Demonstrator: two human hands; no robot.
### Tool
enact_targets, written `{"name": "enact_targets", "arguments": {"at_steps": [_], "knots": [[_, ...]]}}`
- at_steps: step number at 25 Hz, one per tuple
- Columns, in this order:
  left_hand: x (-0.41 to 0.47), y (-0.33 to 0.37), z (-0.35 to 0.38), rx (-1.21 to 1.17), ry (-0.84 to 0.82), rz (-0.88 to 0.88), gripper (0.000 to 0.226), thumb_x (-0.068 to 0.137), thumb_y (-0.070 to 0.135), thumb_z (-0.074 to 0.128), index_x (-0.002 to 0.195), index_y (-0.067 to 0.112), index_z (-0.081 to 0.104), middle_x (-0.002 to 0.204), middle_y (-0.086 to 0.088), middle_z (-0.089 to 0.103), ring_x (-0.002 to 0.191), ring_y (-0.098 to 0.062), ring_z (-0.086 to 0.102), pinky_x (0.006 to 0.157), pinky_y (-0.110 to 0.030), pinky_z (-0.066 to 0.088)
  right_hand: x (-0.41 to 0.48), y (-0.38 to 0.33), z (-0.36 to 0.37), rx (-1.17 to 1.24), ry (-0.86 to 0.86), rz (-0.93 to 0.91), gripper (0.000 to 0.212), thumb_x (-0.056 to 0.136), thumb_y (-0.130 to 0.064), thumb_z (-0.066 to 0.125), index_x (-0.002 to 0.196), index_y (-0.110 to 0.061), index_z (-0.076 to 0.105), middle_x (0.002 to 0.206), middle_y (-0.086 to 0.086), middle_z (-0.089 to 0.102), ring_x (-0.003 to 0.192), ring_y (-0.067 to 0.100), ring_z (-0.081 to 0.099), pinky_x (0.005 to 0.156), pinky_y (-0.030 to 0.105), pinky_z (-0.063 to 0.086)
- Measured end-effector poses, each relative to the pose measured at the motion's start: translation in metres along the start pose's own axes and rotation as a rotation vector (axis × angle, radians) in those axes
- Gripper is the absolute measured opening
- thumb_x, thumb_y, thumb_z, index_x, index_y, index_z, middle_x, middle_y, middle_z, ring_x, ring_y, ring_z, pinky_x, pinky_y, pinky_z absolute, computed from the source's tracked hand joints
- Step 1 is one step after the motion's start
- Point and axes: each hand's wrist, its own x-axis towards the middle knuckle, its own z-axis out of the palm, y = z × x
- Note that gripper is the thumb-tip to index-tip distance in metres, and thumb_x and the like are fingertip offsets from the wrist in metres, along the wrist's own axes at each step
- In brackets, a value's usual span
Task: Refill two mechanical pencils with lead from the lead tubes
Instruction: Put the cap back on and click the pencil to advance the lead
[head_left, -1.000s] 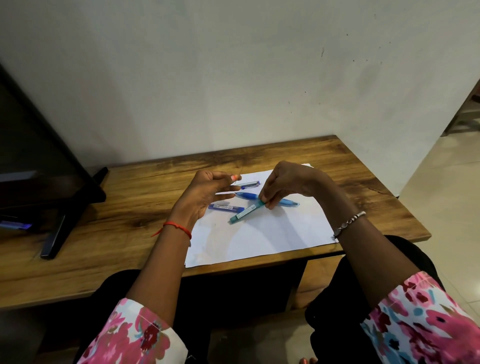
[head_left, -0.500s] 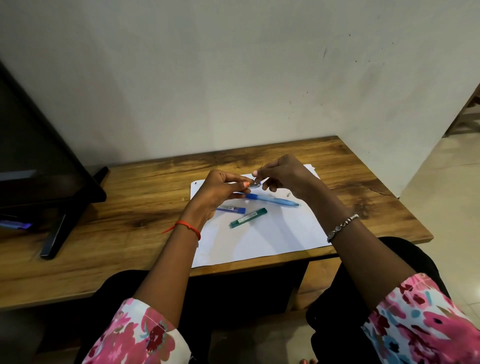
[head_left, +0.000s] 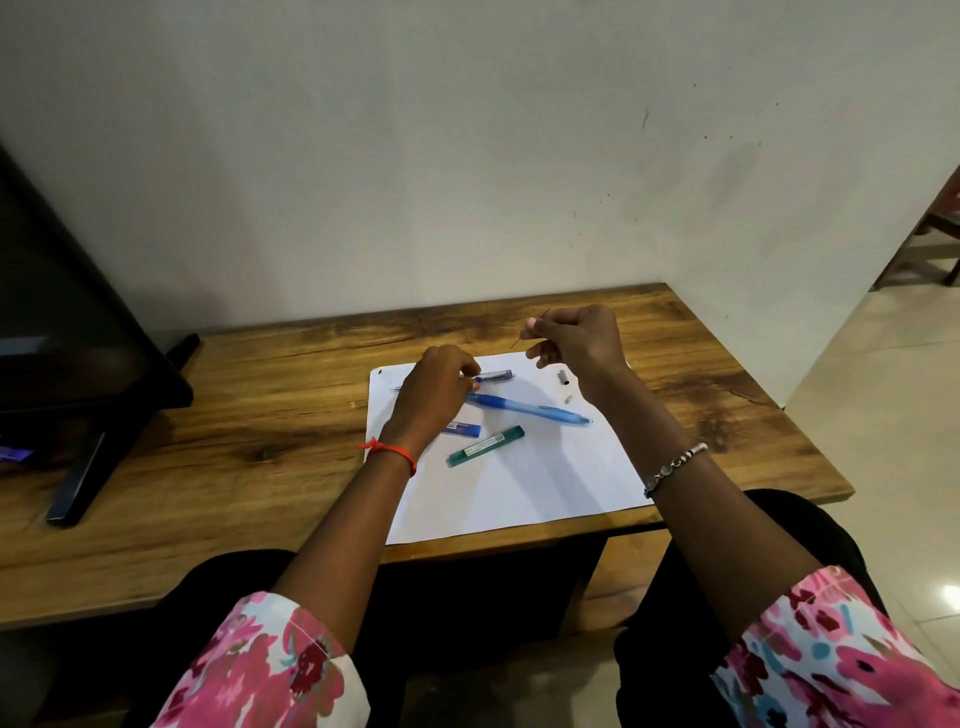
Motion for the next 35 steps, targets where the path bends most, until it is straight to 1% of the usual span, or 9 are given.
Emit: {"name": "enact_targets", "arguments": {"at_steps": [4, 8, 11, 13, 16, 20, 25, 31, 35], "knots": [[0.002, -0.002, 0.002, 0.101, 0.006, 0.056, 0.020, 0.088, 0.008, 0.056, 0.104, 0.003, 0.067, 0.112, -0.014, 0.063, 0.100, -0.028, 0.059, 0.083, -0.034, 0.047, 0.002, 0.000, 0.001, 0.025, 0.052, -0.027, 0.017, 0.086, -0.005, 0.062, 0.094, 0.008, 0.067, 0.084, 0.017, 0.067, 0.052, 0.018, 0.061, 0.045, 0.020, 0.047], [0.006, 0.005, -0.006, -0.106, 0.136, 0.047, 0.015, 0.087, 0.001, 0.053, 0.095, 0.002, 0.066, 0.104, -0.015, 0.064, 0.090, -0.026, 0.058, 0.075, -0.032, 0.046, -0.001, -0.013, 0.002, 0.085, 0.129, -0.125, 0.019, 0.085, -0.006, 0.062, 0.100, 0.005, 0.067, 0.081, 0.012, 0.067, 0.056, 0.017, 0.061, 0.045, 0.018, 0.049], [0.007, 0.016, -0.017, -0.331, 0.230, 0.086, 0.014, 0.084, -0.004, 0.053, 0.094, -0.001, 0.063, 0.098, -0.012, 0.063, 0.083, -0.019, 0.055, 0.066, -0.007, 0.040, -0.001, -0.037, 0.000, 0.188, 0.163, -0.256, 0.016, 0.083, -0.006, 0.065, 0.097, 0.002, 0.069, 0.073, 0.009, 0.068, 0.050, 0.013, 0.060, 0.044, 0.020, 0.047], [0.003, 0.022, -0.022, -0.411, 0.254, 0.103, 0.014, 0.085, -0.003, 0.054, 0.097, 0.001, 0.060, 0.095, -0.005, 0.060, 0.080, -0.012, 0.054, 0.064, -0.002, 0.040, -0.004, -0.052, -0.003, 0.194, 0.173, -0.359, 0.013, 0.082, -0.007, 0.066, 0.093, -0.001, 0.070, 0.070, 0.008, 0.067, 0.051, 0.014, 0.060, 0.043, 0.021, 0.045], [-0.003, 0.027, -0.026, -0.500, 0.260, 0.117, 0.011, 0.087, 0.002, 0.055, 0.097, 0.006, 0.058, 0.094, 0.002, 0.058, 0.076, 0.001, 0.054, 0.065, -0.001, 0.042, -0.009, -0.067, -0.002, 0.084, 0.171, -0.512, 0.014, 0.083, -0.009, 0.066, 0.093, -0.002, 0.071, 0.073, 0.008, 0.068, 0.054, 0.014, 0.059, 0.044, 0.021, 0.045], [-0.008, 0.028, -0.026, -0.547, 0.246, 0.132, 0.010, 0.087, 0.004, 0.055, 0.094, 0.011, 0.055, 0.095, 0.002, 0.059, 0.080, 0.002, 0.054, 0.073, -0.011, 0.044, -0.013, -0.068, 0.005, -0.082, 0.134, -0.609, 0.017, 0.084, -0.013, 0.066, 0.096, -0.003, 0.071, 0.079, 0.003, 0.069, 0.053, 0.002, 0.059, 0.047, 0.011, 0.043], [-0.010, 0.031, -0.026, -0.572, 0.232, 0.124, 0.009, 0.087, 0.005, 0.055, 0.095, 0.009, 0.056, 0.096, 0.000, 0.059, 0.083, -0.004, 0.055, 0.073, -0.011, 0.045, -0.013, -0.062, 0.007, -0.156, 0.122, -0.626, 0.019, 0.084, -0.013, 0.065, 0.099, -0.003, 0.071, 0.082, -0.001, 0.067, 0.057, -0.007, 0.058, 0.048, 0.004, 0.042], [-0.010, 0.031, -0.027, -0.596, 0.216, 0.125, 0.013, 0.087, 0.004, 0.055, 0.090, 0.016, 0.052, 0.094, 0.003, 0.058, 0.081, 0.000, 0.054, 0.073, -0.011, 0.044, -0.014, -0.061, 0.009, -0.186, 0.098, -0.633, 0.018, 0.085, -0.012, 0.065, 0.099, -0.002, 0.071, 0.081, -0.001, 0.066, 0.057, -0.009, 0.057, 0.046, 0.004, 0.040], [-0.010, 0.031, -0.027, -0.597, 0.208, 0.113, 0.011, 0.087, 0.005, 0.055, 0.093, 0.014, 0.053, 0.096, 0.002, 0.057, 0.081, 0.001, 0.054, 0.073, -0.010, 0.043, -0.015, -0.062, 0.008, -0.171, 0.109, -0.633, 0.019, 0.084, -0.012, 0.065, 0.099, -0.002, 0.070, 0.082, -0.002, 0.066, 0.057, -0.010, 0.057, 0.047, 0.004, 0.041]]}}
